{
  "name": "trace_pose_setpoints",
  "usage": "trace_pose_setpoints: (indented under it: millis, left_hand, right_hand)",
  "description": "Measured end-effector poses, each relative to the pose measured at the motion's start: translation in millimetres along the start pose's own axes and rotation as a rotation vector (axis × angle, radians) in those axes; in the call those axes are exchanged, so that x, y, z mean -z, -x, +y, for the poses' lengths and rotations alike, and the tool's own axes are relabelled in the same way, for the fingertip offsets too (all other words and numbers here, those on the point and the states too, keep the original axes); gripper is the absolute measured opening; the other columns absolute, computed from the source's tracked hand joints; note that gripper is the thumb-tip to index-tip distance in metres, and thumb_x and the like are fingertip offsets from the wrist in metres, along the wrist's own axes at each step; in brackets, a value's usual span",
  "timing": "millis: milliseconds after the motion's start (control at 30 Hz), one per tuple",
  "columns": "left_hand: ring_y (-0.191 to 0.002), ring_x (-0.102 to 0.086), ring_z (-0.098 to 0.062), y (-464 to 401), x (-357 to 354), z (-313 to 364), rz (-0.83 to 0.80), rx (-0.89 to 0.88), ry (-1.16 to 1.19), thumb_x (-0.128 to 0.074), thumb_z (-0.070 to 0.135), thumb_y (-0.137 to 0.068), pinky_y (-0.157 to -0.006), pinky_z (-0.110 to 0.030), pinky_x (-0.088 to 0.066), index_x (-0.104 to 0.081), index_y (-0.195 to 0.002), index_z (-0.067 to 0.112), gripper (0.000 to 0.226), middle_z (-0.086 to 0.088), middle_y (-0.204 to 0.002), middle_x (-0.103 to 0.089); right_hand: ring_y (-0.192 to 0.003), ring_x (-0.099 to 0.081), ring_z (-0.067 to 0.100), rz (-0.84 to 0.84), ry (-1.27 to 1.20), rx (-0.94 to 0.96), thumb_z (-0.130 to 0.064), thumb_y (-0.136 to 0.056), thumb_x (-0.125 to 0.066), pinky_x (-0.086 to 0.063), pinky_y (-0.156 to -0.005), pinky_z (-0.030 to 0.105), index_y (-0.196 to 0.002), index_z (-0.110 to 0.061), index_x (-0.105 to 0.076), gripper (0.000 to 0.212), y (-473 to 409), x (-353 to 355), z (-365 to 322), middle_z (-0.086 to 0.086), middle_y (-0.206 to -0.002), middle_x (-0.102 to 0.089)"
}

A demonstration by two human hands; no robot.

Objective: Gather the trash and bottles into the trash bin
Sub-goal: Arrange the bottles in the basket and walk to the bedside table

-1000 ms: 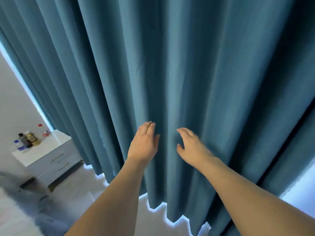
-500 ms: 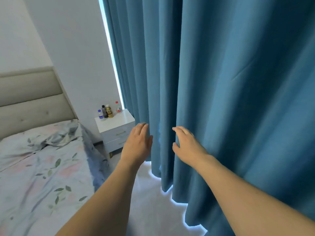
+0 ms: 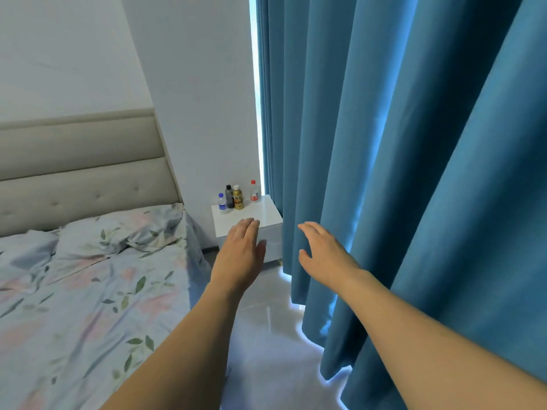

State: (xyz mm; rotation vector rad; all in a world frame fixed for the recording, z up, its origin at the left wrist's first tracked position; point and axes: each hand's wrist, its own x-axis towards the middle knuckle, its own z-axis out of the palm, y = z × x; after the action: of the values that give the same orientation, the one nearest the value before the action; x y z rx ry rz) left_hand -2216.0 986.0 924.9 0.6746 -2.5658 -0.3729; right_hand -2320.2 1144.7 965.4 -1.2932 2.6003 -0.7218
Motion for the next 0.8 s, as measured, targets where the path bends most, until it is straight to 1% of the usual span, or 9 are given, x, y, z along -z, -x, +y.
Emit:
trace_pose_setpoints:
  millis: [67, 133, 200, 333, 433, 533, 633, 800]
  left_hand:
    - [-0.138, -0.033, -0.024, -30.6, -6.6, -10.5, 0.001, 0.005, -0.005, -0.045, 0.028, -0.101, -0.113, -0.035, -0.03, -0.035, -0.146, 0.009, 0.05, -0.007, -0.152, -0.035]
    - [-0.137, -0.034, -0.024, -59.6, -12.3, -23.1, 0.01, 0.014, -0.021, -0.045, 0.028, -0.1, -0.112, -0.036, -0.033, -0.035, -0.146, 0.009, 0.051, -0.007, -0.151, -0.036]
    - [-0.135, -0.036, -0.024, -82.2, -16.3, -37.2, 0.007, 0.038, -0.035, -0.046, 0.028, -0.1, -0.109, -0.035, -0.034, -0.036, -0.145, 0.009, 0.05, -0.007, -0.15, -0.037]
    - [-0.137, -0.035, -0.022, -133.2, -20.0, -74.6, 0.008, 0.083, -0.062, -0.046, 0.028, -0.1, -0.109, -0.032, -0.033, -0.036, -0.146, 0.01, 0.049, -0.005, -0.151, -0.036]
    - [-0.137, -0.033, -0.022, -179.3, -24.5, -106.9, 0.015, 0.092, -0.074, -0.044, 0.027, -0.101, -0.109, -0.032, -0.031, -0.036, -0.146, 0.01, 0.049, -0.004, -0.151, -0.035]
    - [-0.139, -0.031, -0.02, -224.2, -32.9, -136.7, 0.015, 0.098, -0.066, -0.043, 0.028, -0.101, -0.111, -0.032, -0.03, -0.035, -0.146, 0.011, 0.049, -0.003, -0.152, -0.034]
    - [-0.137, -0.034, -0.021, -265.9, -41.9, -160.3, 0.003, 0.088, -0.067, -0.043, 0.027, -0.101, -0.112, -0.031, -0.028, -0.036, -0.146, 0.01, 0.048, -0.004, -0.15, -0.037]
    - [-0.134, -0.038, -0.023, -336.9, -61.7, -182.9, 0.002, 0.078, -0.064, -0.045, 0.027, -0.101, -0.109, -0.031, -0.031, -0.039, -0.144, 0.01, 0.048, -0.004, -0.148, -0.039]
  right_hand:
    - [-0.14, -0.026, 0.017, -0.007, -0.002, 0.004, -0.016, -0.096, -0.043, -0.029, -0.113, 0.032, -0.146, -0.018, -0.029, 0.053, -35.5, -2.7, 7.0, -0.004, -0.154, -0.025]
    - [-0.138, -0.029, 0.019, -0.006, -0.01, 0.015, -0.017, -0.095, -0.044, -0.035, -0.11, 0.037, -0.146, -0.019, -0.029, 0.053, -71.3, -5.4, 13.2, -0.004, -0.153, -0.026]
    - [-0.137, -0.031, 0.02, -0.011, -0.016, 0.016, -0.018, -0.096, -0.045, -0.037, -0.109, 0.037, -0.145, -0.019, -0.03, 0.052, -104.9, -9.1, 17.2, -0.003, -0.153, -0.027]
    - [-0.136, -0.034, 0.019, -0.039, -0.036, 0.04, -0.019, -0.096, -0.046, -0.037, -0.107, 0.034, -0.146, -0.02, -0.029, 0.052, -176.9, -20.7, 13.0, -0.003, -0.153, -0.027]
    - [-0.136, -0.034, 0.019, -0.046, -0.06, 0.059, -0.018, -0.096, -0.048, -0.038, -0.11, 0.037, -0.147, -0.02, -0.028, 0.055, -232.0, -33.5, 2.5, -0.004, -0.153, -0.028]
    - [-0.137, -0.034, 0.018, -0.044, -0.066, 0.06, -0.019, -0.096, -0.049, -0.035, -0.11, 0.034, -0.149, -0.021, -0.025, 0.058, -287.4, -43.6, -3.6, -0.004, -0.154, -0.027]
    - [-0.137, -0.033, 0.017, -0.067, -0.077, 0.049, -0.02, -0.096, -0.048, -0.035, -0.108, 0.032, -0.149, -0.022, -0.023, 0.058, -334.6, -48.0, -3.3, -0.005, -0.153, -0.027]
    - [-0.137, -0.032, 0.016, -0.038, -0.072, 0.054, -0.017, -0.096, -0.046, -0.035, -0.106, 0.032, -0.143, -0.021, -0.032, 0.05, -405.1, -47.5, 7.7, -0.006, -0.15, -0.03]
